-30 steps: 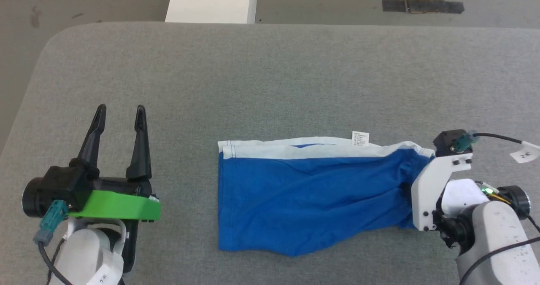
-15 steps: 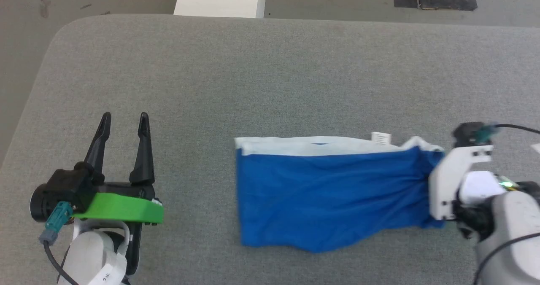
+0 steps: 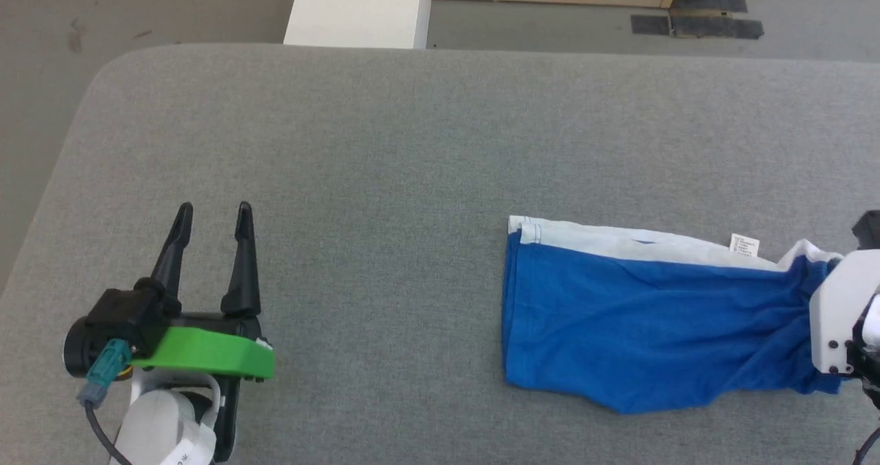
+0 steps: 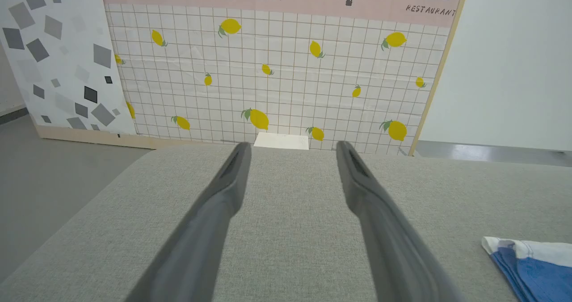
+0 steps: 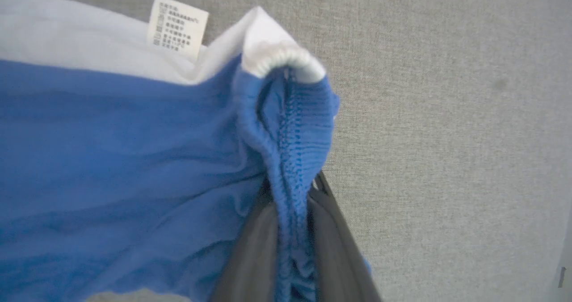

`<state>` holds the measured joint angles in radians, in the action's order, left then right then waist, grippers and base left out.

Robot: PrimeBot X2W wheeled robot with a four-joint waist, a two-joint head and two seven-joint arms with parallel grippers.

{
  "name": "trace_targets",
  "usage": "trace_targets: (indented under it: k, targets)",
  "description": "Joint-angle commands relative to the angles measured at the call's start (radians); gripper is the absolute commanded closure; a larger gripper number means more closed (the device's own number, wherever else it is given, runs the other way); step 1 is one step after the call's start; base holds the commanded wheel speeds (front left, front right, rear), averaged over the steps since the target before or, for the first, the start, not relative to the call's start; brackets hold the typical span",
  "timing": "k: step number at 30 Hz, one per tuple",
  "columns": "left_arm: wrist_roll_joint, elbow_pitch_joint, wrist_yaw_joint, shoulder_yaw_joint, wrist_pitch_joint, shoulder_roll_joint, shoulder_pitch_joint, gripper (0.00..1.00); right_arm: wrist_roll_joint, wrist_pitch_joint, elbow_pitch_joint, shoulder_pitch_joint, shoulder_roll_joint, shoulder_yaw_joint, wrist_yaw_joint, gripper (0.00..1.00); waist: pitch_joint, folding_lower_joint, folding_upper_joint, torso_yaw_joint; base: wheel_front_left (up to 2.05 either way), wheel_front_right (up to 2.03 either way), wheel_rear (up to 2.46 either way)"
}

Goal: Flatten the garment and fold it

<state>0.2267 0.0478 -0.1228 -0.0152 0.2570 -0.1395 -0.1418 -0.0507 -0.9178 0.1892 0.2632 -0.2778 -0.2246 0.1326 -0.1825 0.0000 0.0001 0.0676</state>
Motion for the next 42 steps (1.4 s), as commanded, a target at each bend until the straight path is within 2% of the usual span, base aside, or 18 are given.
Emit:
trace_targets:
  k: [1, 4, 6, 9, 12, 19, 31, 32, 33, 38, 42]
  targets:
    - [-0.005, 0.000, -0.006, 0.000, 0.005, 0.005, 0.013, 0.00, -0.017, -0.025, -0.038, -0.015, -0.014, 0.020, -0.002, 1.00, 0.022, 0.0000, -0.0001, -0.007, 0.00, 0.00, 0.00]
    - [-0.005, 0.000, -0.006, 0.000, 0.005, 0.010, 0.021, 0.00, -0.067, -0.113, -0.169, -0.041, -0.039, 0.083, -0.002, 1.00, 0.041, 0.0000, -0.0001, -0.009, 0.00, 0.00, 0.00]
    - [-0.005, -0.001, -0.007, 0.002, 0.005, 0.014, 0.024, 0.00, -0.108, -0.171, -0.254, -0.053, -0.033, 0.113, -0.002, 1.00, 0.049, 0.0000, -0.0001, -0.009, 0.00, 0.00, 0.00]
    - [-0.005, -0.003, -0.007, 0.003, 0.005, 0.019, 0.026, 0.00, -0.149, -0.229, -0.350, -0.057, 0.009, 0.153, -0.002, 1.00, 0.054, 0.0000, -0.0001, -0.008, 0.00, 0.00, 0.00]
    - [-0.004, -0.006, -0.007, 0.005, 0.005, 0.022, 0.029, 0.00, -0.150, -0.247, -0.381, -0.048, 0.071, 0.193, -0.002, 1.00, 0.055, 0.0000, -0.0001, -0.001, 0.00, 0.00, 0.00]
    - [0.008, -0.008, -0.008, 0.019, 0.005, 0.019, 0.029, 0.00, -0.097, -0.181, -0.277, 0.003, 0.179, 0.289, -0.002, 1.00, 0.032, 0.0000, -0.0001, 0.042, 0.00, 0.00, 0.00]
    - [0.026, -0.001, -0.008, 0.045, 0.005, 0.017, 0.014, 0.00, -0.019, -0.080, 0.032, 0.147, 0.225, 0.385, -0.002, 1.00, -0.011, 0.0000, -0.0001, 0.112, 0.00, 0.00, 0.00]
    - [0.027, -0.001, -0.008, 0.046, 0.005, 0.017, 0.013, 0.00, -0.015, -0.073, 0.046, 0.156, 0.225, 0.393, -0.002, 0.66, -0.013, 0.0000, -0.0001, 0.114, 0.00, 0.00, 0.00]
    - [0.028, 0.000, -0.008, 0.047, 0.005, 0.017, 0.012, 0.00, -0.013, -0.065, 0.061, 0.167, 0.226, 0.403, -0.002, 0.00, -0.014, 0.0000, -0.0001, 0.116, 0.00, 0.00, 0.00]
    - [0.029, 0.005, -0.008, 0.047, 0.005, 0.018, 0.014, 0.00, -0.037, -0.036, 0.085, 0.203, 0.227, 0.457, -0.002, 0.00, -0.008, 0.0000, -0.0001, 0.109, 0.00, 0.00, 0.00]
    - [0.026, 0.009, -0.008, 0.045, 0.005, 0.014, 0.019, 0.00, -0.106, -0.010, 0.042, 0.223, 0.227, 0.510, -0.002, 0.00, 0.010, 0.0000, -0.0001, 0.085, 0.00, 0.00, 0.00]
